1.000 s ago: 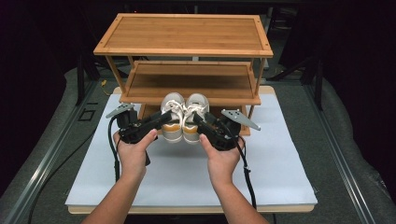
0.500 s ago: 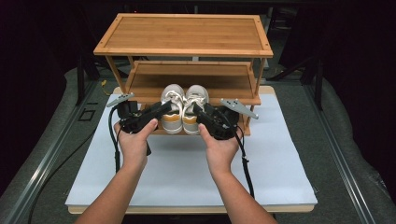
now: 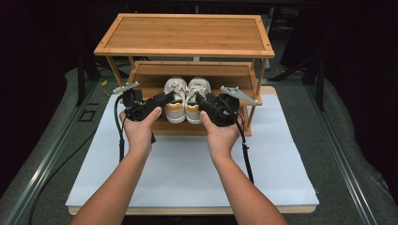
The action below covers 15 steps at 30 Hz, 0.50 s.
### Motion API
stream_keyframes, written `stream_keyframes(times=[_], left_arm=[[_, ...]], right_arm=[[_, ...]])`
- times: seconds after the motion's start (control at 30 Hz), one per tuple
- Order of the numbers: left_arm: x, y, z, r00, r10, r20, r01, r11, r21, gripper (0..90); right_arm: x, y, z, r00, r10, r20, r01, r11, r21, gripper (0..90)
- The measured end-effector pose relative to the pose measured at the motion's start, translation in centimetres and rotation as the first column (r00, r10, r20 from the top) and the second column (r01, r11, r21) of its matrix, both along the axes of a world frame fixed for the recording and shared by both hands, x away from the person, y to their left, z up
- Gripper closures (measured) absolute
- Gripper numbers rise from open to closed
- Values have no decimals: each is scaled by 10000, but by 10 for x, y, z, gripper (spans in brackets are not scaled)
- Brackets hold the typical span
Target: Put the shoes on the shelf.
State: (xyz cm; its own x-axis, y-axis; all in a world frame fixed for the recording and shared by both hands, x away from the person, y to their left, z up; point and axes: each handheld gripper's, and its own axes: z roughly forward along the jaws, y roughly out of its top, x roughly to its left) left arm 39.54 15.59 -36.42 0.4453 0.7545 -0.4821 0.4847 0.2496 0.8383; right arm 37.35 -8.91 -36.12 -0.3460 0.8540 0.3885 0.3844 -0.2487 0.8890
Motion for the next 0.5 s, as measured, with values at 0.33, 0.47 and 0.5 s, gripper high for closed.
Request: stream_keyframes(times=[0.33, 0.47, 0.5], left_arm=[[26, 1, -2, 9993, -133, -359, 133, 9999, -4, 541], [36, 0, -3, 9983, -222, -541, 215, 9997, -133, 541], [38, 0, -3, 9980, -234, -587, 223, 9996, -192, 541]], right_arm=[[24, -4, -6, 9989, 131, -455, -125, 9998, 150, 573], [34, -4, -5, 9991, -81, -409, 89, 9998, 188, 573], [36, -5, -4, 9986, 34, -534, -24, 9998, 190, 573]])
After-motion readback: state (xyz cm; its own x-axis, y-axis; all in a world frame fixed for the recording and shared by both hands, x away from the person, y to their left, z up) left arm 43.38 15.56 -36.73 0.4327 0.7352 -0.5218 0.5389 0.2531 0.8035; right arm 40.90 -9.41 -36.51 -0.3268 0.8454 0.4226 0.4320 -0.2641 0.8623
